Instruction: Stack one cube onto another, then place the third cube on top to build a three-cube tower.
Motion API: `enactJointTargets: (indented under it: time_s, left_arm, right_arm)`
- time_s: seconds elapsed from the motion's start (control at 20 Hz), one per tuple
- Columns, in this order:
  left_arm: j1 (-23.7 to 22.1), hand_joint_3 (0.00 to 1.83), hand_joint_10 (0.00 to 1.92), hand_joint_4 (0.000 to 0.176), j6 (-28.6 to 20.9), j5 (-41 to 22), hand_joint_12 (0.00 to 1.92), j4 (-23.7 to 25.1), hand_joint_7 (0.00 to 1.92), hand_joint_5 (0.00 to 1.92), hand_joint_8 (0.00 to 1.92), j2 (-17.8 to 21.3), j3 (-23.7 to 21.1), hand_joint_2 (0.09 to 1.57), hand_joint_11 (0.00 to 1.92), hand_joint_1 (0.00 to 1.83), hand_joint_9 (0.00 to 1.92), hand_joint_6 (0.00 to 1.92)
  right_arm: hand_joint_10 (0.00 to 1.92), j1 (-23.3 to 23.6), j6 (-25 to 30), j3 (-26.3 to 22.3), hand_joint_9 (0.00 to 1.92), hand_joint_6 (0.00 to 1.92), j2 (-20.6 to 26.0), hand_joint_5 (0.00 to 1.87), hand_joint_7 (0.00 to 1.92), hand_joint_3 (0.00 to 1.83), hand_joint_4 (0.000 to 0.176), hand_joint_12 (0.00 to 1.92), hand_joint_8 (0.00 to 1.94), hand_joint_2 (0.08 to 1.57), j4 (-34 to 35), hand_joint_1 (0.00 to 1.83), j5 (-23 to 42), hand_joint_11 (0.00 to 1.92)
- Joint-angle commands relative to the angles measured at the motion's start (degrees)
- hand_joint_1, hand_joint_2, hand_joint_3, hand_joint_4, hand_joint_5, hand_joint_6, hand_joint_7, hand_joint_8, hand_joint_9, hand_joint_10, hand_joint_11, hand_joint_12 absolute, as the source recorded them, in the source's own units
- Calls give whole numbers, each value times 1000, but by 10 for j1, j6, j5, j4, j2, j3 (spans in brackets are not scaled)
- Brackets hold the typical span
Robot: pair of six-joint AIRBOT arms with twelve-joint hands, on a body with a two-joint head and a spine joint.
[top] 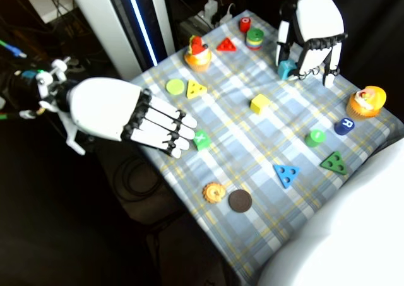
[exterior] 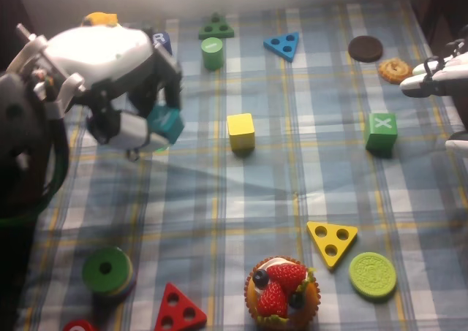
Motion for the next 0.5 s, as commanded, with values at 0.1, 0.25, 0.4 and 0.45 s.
enactJointTargets:
  time_s: [0.1,0.25,0.4,0.45]
  left_arm:
    - [-25,0,29,0,-21,-51,35,43,1005,1110,1156,-11,-1,1092,567,1258,1129,551]
    - [-40,0,36,0,-21,-49,28,54,1111,1092,935,-30,6,1065,555,1252,1151,627]
    - [-49,0,35,0,-22,-42,35,57,1098,1058,860,-51,19,1076,582,1218,1150,726]
    - [-52,0,16,0,-22,-37,34,58,1066,990,954,-60,24,1094,579,1227,1106,851]
  right_arm:
    - [1,8,2,3,593,0,-3,551,558,2,0,883,0,1276,13,679,66,261]
    - [0,9,2,5,592,1,-4,556,561,0,0,905,0,1266,12,677,66,248]
    - [2,10,2,6,594,1,-6,553,560,1,0,910,1,1269,11,648,66,257]
    - [3,10,2,6,598,1,-7,554,559,0,0,914,1,1266,10,647,66,271]
